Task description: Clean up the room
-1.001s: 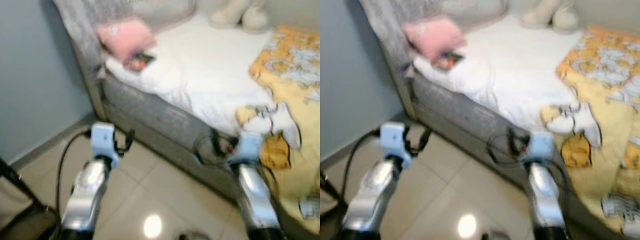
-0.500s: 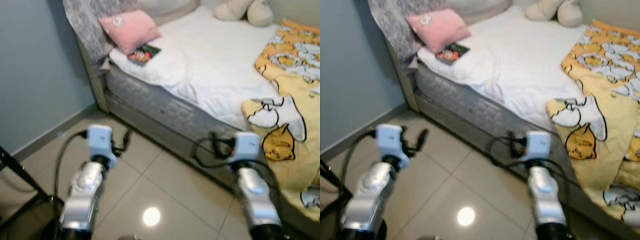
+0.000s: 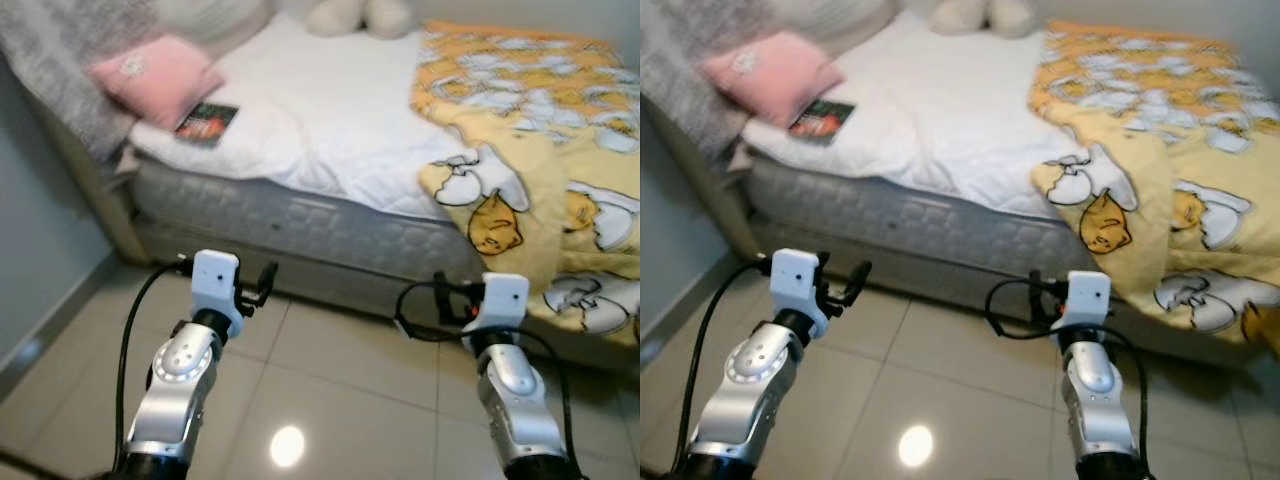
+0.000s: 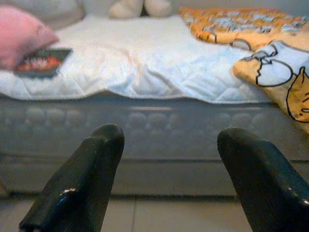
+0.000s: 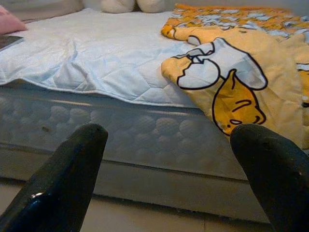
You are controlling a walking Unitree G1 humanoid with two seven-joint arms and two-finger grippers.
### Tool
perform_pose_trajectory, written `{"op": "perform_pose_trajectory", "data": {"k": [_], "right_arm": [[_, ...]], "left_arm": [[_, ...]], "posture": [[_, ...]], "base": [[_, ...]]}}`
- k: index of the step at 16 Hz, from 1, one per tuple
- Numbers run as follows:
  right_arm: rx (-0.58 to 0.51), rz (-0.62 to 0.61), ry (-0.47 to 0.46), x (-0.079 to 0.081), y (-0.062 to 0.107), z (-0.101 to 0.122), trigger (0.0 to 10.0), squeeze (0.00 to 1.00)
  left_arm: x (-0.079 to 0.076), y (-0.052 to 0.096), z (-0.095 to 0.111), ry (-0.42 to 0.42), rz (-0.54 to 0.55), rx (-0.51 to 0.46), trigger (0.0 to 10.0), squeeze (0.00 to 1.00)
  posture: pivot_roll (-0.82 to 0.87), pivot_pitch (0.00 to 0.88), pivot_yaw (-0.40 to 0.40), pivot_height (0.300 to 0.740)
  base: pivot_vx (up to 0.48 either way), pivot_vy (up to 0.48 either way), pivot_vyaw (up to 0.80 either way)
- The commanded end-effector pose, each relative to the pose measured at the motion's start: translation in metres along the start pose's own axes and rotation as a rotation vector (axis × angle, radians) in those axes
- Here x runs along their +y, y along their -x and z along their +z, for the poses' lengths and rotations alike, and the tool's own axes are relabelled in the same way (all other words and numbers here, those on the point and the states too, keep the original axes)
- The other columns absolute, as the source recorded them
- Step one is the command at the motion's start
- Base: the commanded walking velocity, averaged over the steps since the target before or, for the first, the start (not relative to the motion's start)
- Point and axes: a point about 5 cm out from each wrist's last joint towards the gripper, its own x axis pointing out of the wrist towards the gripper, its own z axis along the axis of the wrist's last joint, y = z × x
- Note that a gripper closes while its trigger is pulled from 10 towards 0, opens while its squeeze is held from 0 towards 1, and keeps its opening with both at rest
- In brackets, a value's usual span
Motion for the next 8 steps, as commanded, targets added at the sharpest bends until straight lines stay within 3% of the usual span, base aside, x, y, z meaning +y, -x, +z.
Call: {"op": "perform_pose_trajectory", "data": {"k": [1,3,8], "right_arm": [[-0.017,0.01,0.004,0.008,-0.003,0.004,10.0,0.0],[-0.033,0.033,-0.005,0.01,-0.003,0.006,10.0,0.0],[-0.078,0.071,0.002,0.018,-0.006,0.014,10.0,0.0]], "left_arm": [[0.005,0.004,-0.005,-0.027,0.02,0.025,10.0,0.0],[-0.002,0.007,-0.003,-0.004,-0.011,-0.005,10.0,0.0],[-0.01,0.004,0.004,-0.004,-0.036,-0.045,10.0,0.0]], "posture": [[-0.1,0.0,0.027,0.74],[-0.1,0.0,0.026,0.74],[-0.1,0.0,0.016,0.74]], "base": [[0.0,0.0,0.0],[0.0,0.0,0.0],[0.48,0.0,0.0]]}}
